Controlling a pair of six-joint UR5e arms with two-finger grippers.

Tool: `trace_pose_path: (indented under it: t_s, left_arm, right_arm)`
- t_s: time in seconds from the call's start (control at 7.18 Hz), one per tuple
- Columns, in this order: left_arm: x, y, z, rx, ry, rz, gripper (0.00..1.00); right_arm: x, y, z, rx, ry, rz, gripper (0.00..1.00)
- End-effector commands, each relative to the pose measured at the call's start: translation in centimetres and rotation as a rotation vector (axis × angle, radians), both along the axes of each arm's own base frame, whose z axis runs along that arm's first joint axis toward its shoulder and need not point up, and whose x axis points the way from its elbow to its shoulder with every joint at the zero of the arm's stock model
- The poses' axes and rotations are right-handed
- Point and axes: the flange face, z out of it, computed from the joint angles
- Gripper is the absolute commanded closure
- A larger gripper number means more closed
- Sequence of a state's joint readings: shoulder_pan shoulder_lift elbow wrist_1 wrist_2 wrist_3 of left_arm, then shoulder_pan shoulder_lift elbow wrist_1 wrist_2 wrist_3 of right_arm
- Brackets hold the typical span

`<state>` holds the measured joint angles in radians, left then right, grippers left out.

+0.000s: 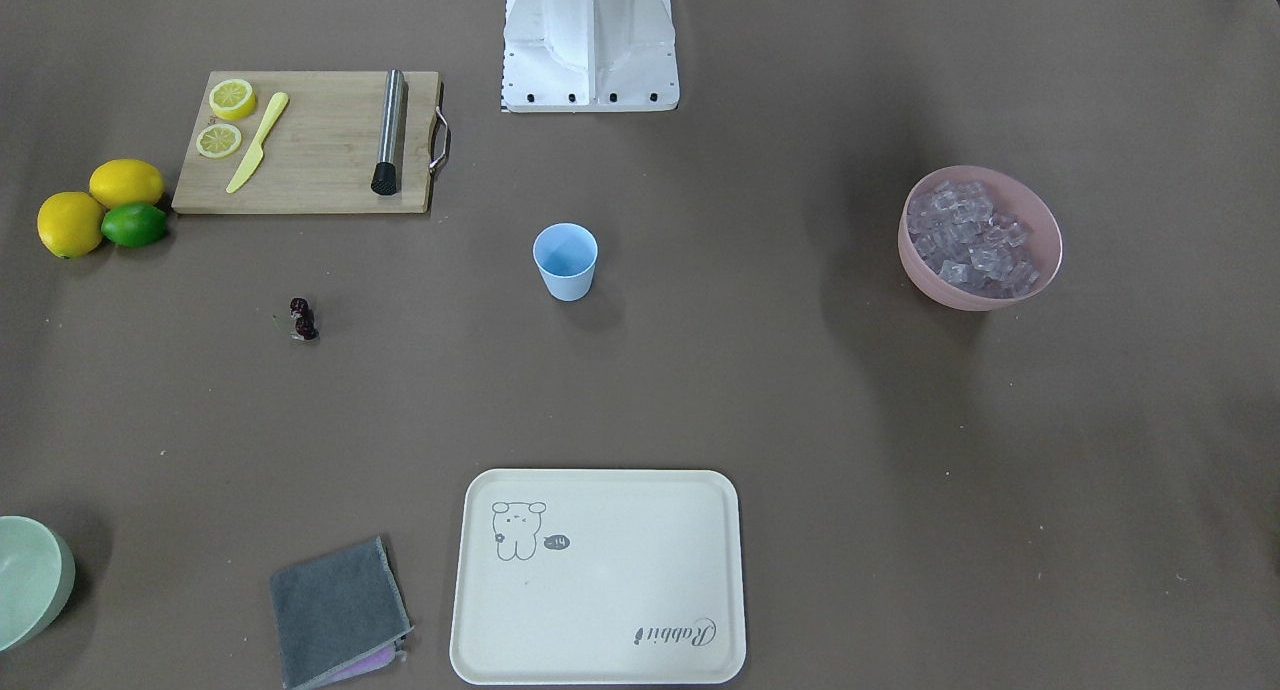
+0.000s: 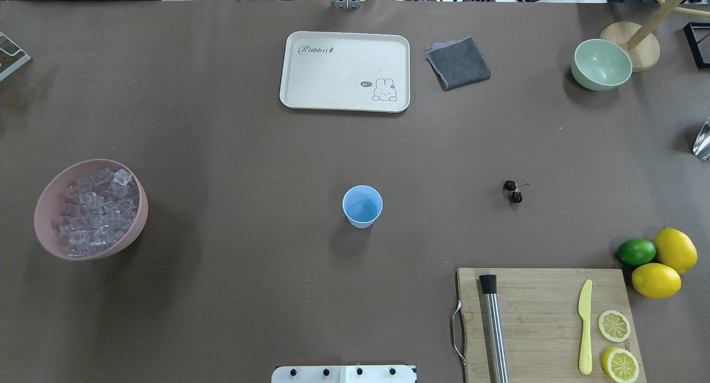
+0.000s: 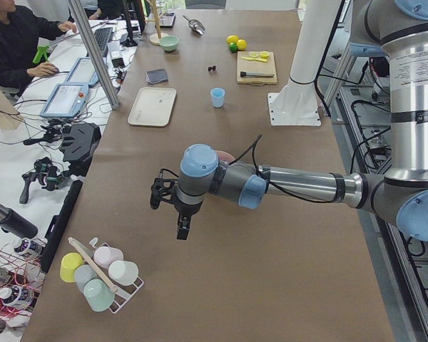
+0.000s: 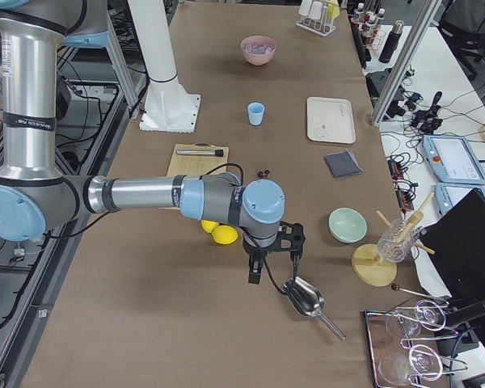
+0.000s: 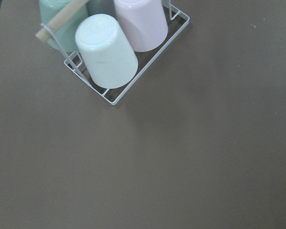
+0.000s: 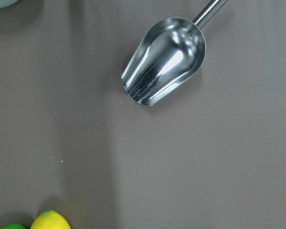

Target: Put ice and cherries in cup

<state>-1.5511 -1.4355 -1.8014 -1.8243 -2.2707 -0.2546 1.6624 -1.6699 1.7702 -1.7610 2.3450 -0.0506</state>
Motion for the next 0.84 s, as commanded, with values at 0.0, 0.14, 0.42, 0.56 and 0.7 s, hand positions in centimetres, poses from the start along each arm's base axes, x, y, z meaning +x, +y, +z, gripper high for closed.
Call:
trace_pose_path:
  t_s: [0.0,0.14,0.42,0.56,0.7]
  left_arm:
    - [0.02,0.21,-0.18,-0.002,0.001,0.001,0.02]
    - [0.0,0.21,-0.07,-0.005,0.0,0.0,0.02]
    - [0.07,0.01,-0.11,-0.004,-0.002,0.001,0.02]
    - [0.0,-0.05,-0.26,-0.001,-0.002,0.0,0.02]
    - [0.07,-0.12,-0.33,0.001,-0.002,0.001,0.02]
  right_arm:
    - [-0.07,0.51,0.3,-0.01,-0.007,0.003,0.0]
    - [-0.1,0.69,0.2,-0.008,-0.009,0.003,0.0]
    - [-0.09,0.62,0.06,-0.005,-0.008,0.003,0.0]
    - [-0.1,0.69,0.12,-0.007,-0.009,0.003,0.0]
    - [-0.1,0.69,0.12,-0.007,-0.009,0.003,0.0]
